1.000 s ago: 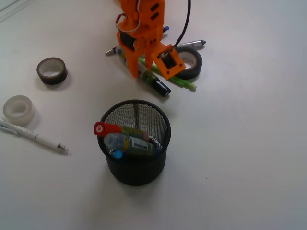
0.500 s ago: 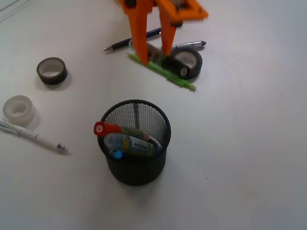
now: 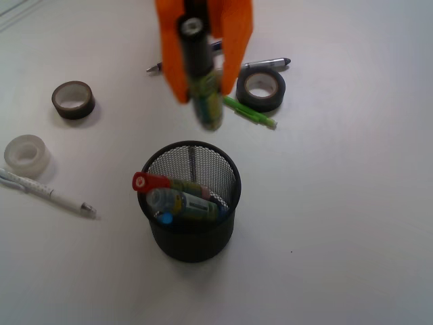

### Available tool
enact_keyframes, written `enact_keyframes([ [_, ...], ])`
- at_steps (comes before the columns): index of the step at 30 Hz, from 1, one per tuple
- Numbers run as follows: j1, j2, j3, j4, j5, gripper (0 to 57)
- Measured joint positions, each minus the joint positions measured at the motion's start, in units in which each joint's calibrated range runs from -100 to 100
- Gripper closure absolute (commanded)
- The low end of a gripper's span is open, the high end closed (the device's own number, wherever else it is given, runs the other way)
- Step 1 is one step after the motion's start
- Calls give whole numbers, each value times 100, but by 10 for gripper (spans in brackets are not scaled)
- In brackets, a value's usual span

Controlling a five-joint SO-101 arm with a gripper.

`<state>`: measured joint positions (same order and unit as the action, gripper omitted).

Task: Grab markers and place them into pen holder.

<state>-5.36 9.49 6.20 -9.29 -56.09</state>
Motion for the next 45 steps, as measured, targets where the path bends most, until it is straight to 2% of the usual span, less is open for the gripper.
enact_keyframes([
  [6, 22, 819, 36, -1322, -68, 571],
  [15, 81, 1063, 530, -1598, -68, 569],
  [20, 89, 1098, 1141, -2410, -68, 567],
  [22, 185, 1098, 1222, -2583, -68, 531],
  [23, 200, 1098, 1231, -2618, -68, 483],
  [26, 170, 1098, 1231, -2644, -68, 291],
  [28, 111, 1098, 1231, -2652, -68, 205],
  [29, 104, 1098, 1231, -2652, -63, 191],
  [34, 163, 1098, 1231, -2687, 44, 202],
  [40, 163, 845, 1240, -2566, 581, 202],
  [45, 163, -131, 1473, -1521, 1172, 202],
])
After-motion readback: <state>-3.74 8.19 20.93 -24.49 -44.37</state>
